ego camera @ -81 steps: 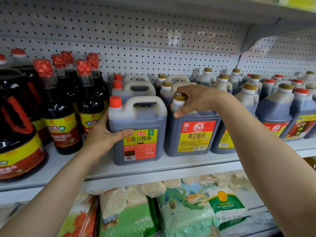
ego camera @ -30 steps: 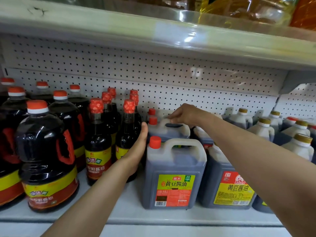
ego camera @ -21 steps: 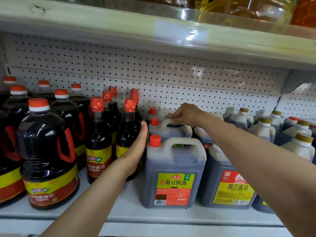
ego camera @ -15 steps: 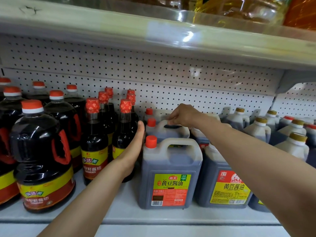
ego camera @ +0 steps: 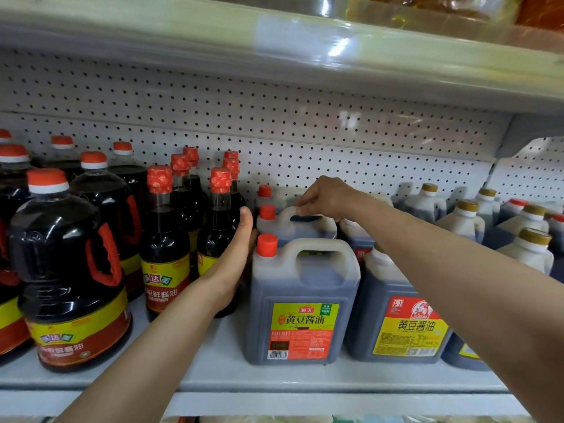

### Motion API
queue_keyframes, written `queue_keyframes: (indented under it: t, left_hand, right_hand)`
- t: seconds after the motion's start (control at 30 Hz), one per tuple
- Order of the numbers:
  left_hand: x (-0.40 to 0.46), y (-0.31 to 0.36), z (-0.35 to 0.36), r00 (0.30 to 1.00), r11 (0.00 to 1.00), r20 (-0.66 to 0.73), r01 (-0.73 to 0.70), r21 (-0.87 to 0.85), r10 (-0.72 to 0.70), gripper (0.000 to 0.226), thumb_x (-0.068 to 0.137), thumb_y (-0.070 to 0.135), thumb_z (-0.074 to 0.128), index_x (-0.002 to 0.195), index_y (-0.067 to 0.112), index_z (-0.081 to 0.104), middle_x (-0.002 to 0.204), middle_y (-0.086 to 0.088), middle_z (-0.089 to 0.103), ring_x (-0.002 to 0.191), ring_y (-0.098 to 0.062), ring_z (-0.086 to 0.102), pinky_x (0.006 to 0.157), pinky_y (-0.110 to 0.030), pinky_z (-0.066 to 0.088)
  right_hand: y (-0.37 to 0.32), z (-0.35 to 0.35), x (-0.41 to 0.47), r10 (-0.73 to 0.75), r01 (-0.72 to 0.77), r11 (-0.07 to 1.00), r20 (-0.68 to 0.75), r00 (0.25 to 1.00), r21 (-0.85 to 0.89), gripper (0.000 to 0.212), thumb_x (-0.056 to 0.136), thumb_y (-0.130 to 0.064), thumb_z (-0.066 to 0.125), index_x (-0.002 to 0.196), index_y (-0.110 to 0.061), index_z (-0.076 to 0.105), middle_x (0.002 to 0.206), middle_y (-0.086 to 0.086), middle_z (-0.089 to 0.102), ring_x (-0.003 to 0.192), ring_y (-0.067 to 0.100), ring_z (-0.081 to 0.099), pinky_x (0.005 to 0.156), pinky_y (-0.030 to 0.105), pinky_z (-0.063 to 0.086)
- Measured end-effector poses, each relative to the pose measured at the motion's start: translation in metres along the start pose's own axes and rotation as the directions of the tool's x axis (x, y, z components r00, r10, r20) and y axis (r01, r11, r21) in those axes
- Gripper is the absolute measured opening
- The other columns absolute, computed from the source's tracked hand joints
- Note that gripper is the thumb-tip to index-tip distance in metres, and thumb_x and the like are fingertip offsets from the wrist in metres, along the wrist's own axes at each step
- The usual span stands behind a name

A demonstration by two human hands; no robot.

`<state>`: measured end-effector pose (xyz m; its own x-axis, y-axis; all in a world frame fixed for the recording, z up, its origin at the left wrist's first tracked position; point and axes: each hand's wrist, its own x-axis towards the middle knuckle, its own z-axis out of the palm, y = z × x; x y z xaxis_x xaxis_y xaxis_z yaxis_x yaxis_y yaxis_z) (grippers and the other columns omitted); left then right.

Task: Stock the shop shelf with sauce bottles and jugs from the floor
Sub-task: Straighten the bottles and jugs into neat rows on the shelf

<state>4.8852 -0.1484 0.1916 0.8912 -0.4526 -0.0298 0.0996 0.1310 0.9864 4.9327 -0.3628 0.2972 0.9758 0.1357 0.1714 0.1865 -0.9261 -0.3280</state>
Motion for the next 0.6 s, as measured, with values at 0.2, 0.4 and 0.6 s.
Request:
queue_keyframes:
  t: [0.2,0.4,0.6]
  left_hand:
    - [0.001,0.003,-0.001,1.000,1.000,-0.009,0.008,0.029,-0.008,0.088,0.071,0.098,0.023,0.129,0.044,0.062,0.127,0.006,0.069,0.120,-0.018,0.063,0.113,-0.045,0.038]
    - [-0.001,-0.001,0.001,0.999,0.999,-0.038,-0.009,0.043,0.011,0.087,0.071,0.097,0.024,0.131,0.045,0.060,0.127,0.008,0.068,0.121,-0.015,0.062,0.113,-0.044,0.038]
    - [-0.006,-0.005,0.003,0.999,0.999,-0.031,-0.029,0.035,0.030,0.091,0.066,0.100,0.028,0.130,0.045,0.061,0.128,0.006,0.068,0.121,-0.016,0.062,0.114,-0.045,0.038]
  right_hand:
    - [-0.005,0.000,-0.001,0.040,-0.040,0.999,0.001,0.999,0.013,0.032,0.086,-0.037,0.077,0.116,-0.028,0.076,0.099,-0.011,0.066,0.093,0.010,0.055,0.056,0.019,0.040]
    - [-0.008,-0.001,-0.005,0.037,-0.037,0.999,0.010,0.999,0.002,0.031,0.086,-0.035,0.077,0.116,-0.026,0.076,0.104,-0.008,0.068,0.091,0.011,0.055,0.050,0.020,0.044]
    - [-0.012,-0.001,-0.009,0.025,-0.025,0.999,0.001,1.000,-0.026,0.028,0.087,-0.033,0.077,0.114,-0.026,0.076,0.106,-0.006,0.070,0.081,0.009,0.057,0.059,0.037,0.060]
